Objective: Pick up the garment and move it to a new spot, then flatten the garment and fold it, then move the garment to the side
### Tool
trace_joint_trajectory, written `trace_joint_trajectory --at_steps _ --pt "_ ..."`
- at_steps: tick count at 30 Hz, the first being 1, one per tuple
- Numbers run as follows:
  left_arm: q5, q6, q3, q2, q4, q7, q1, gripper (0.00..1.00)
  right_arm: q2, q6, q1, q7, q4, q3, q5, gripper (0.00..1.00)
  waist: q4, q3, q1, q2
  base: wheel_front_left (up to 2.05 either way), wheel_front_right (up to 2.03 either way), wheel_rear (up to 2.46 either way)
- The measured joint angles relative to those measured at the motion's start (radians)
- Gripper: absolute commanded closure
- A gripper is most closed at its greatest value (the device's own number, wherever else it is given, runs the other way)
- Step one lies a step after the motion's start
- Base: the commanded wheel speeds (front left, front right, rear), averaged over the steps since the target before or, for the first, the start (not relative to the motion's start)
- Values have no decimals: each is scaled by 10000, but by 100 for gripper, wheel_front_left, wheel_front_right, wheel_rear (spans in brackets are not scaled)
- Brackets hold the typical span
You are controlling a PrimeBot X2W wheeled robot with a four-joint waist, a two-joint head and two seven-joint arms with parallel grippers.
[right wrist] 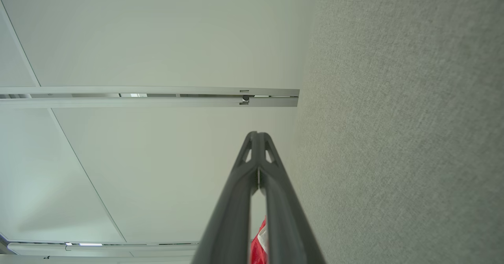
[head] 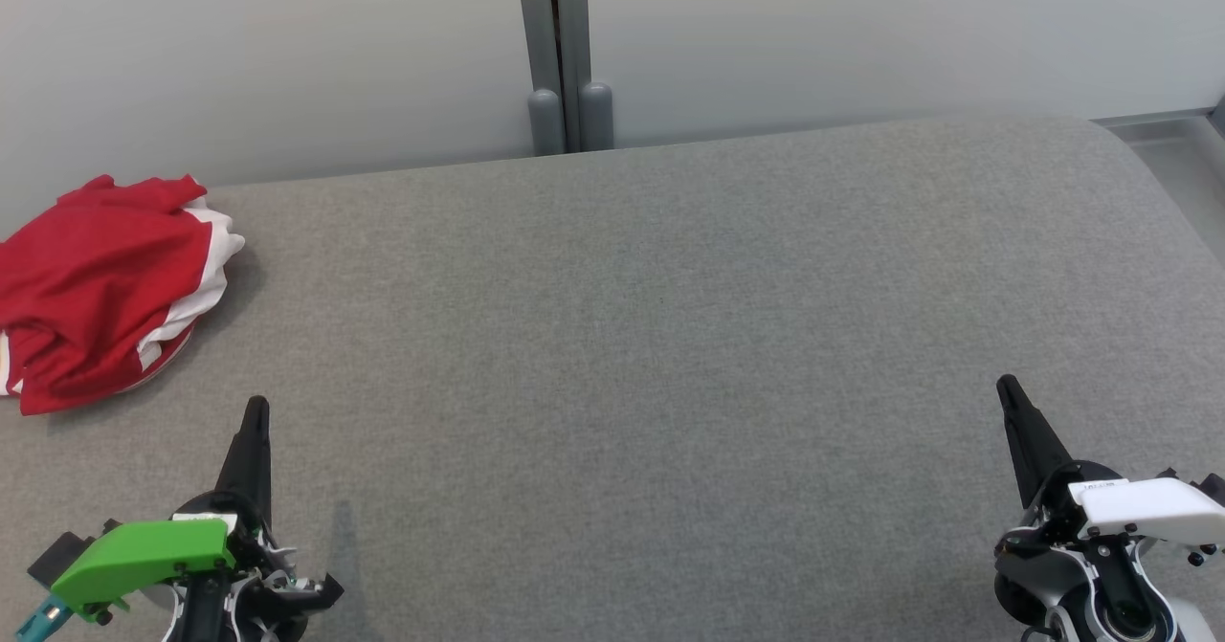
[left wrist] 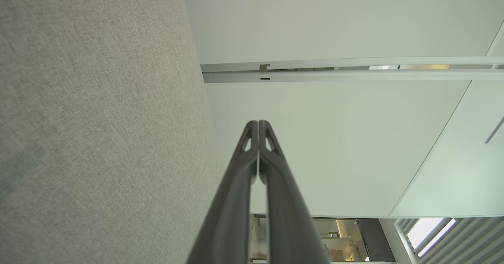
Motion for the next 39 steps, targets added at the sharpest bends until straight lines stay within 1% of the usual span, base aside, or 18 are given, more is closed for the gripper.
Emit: trace_joint_trajectory --at_steps 35,36,39 --pt "0 0 0 0 0 0 0 100 0 0 0 0 0 0 0 100 0 0 0 0 0 0 0" --pt "0 0 0 -2 4 0 1 0 0 0 0 0 6 0 0 0 0 0 0 -1 0 0 0" --pt "2 0 -21 -52 261 -10 157 0 81 -4 188 -2 240 19 -2 0 0 0 0 0 0 0 0"
